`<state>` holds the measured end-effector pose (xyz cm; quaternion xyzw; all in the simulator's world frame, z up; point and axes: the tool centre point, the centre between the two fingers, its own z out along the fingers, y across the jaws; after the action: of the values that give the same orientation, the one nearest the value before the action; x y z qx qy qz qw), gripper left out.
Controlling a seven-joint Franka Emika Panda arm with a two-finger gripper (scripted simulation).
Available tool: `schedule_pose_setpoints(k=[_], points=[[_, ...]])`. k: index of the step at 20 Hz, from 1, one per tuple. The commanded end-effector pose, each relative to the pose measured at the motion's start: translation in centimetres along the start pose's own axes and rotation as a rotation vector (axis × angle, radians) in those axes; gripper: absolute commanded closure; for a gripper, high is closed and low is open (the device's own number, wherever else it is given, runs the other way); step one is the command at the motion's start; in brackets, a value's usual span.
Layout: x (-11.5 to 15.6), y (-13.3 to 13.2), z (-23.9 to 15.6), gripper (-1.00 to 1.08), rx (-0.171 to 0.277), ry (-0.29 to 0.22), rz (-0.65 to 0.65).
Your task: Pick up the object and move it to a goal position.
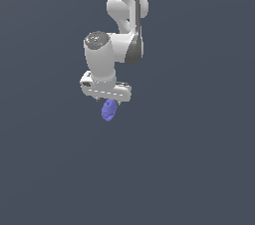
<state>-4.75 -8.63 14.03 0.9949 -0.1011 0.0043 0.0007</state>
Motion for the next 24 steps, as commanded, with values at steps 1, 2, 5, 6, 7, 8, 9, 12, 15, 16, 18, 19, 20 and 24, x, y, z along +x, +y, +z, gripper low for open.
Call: schedule_pose_setpoints(k=[1, 2, 5, 6, 7, 8, 9, 12, 15, 16, 18, 19, 20, 24], points=[[-0.7, 0.5, 0.6, -0.92, 0.0, -0.005, 0.025], [-0.9, 0.6, 0.8, -0.92, 0.0, -0.006, 0.032], [-1.2, 0.8, 1.1, -0.92, 0.0, -0.008, 0.043], [-1.2, 0.9, 1.1, -0.92, 0.0, -0.009, 0.044], [-1.1, 0.8, 1.0, -0.92, 0.0, -0.008, 0.04], [-1.1, 0.8, 1.1, -0.92, 0.0, -0.008, 0.04], [-1.1, 0.8, 1.2, -0.92, 0.0, -0.008, 0.04], [-1.1, 0.8, 1.9, -0.92, 0.0, -0.008, 0.04], [-1.2, 0.9, 3.2, -0.92, 0.0, -0.009, 0.042], [-1.3, 0.8, 3.7, -0.92, 0.0, -0.009, 0.042], [-1.3, 0.9, 4.7, -0.92, 0.0, -0.009, 0.043], [-1.3, 0.9, 5.1, -0.92, 0.0, -0.009, 0.043], [-1.3, 0.9, 5.4, -0.92, 0.0, -0.009, 0.043], [-1.3, 0.9, 6.1, -0.92, 0.0, -0.009, 0.044]])
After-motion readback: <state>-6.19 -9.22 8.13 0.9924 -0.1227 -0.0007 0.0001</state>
